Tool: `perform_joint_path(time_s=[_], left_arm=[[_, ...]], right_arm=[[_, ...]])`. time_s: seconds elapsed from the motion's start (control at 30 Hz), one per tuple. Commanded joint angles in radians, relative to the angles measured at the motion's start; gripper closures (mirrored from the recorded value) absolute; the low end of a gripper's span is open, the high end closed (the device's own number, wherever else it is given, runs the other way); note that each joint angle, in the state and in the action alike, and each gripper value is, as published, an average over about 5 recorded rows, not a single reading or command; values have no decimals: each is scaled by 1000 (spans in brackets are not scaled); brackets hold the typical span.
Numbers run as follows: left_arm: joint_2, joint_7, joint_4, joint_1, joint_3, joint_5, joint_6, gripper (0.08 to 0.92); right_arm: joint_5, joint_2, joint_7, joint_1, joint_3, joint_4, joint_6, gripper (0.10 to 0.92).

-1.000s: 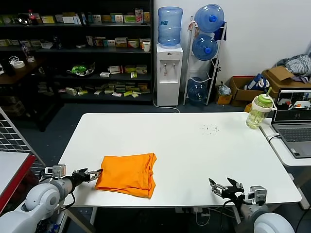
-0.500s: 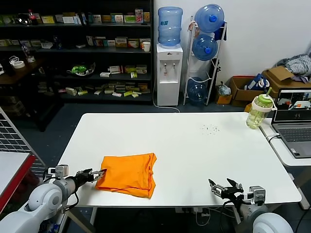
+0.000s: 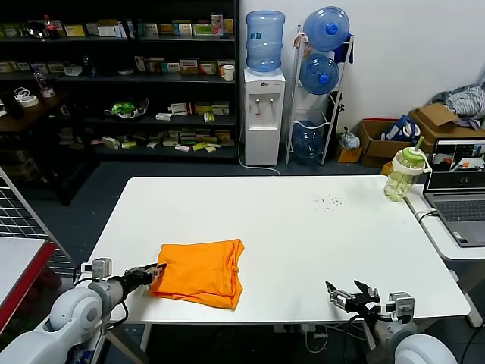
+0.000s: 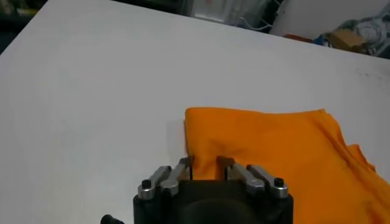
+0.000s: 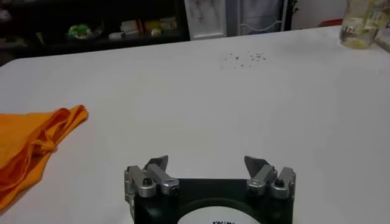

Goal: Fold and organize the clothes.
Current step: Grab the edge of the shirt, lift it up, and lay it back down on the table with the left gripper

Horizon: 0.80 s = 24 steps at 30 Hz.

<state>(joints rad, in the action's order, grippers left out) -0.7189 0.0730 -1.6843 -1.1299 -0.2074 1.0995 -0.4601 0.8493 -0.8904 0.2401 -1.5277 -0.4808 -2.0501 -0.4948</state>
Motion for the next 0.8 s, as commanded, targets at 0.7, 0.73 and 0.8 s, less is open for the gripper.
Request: perform_joint_path(time_s=[0.7, 0.73, 0.8], left_arm=[[170, 62, -116, -44, -93, -48, -41, 907], [191, 58, -103, -54, -109, -59, -39, 907], [224, 53, -70, -78, -150, -74, -36, 907]], right_arm=[[-9, 3, -10, 46, 25, 8, 25, 203], [-9, 5, -12, 52, 29, 10, 29, 203], [-11, 8, -16, 61, 35, 14, 36, 203]])
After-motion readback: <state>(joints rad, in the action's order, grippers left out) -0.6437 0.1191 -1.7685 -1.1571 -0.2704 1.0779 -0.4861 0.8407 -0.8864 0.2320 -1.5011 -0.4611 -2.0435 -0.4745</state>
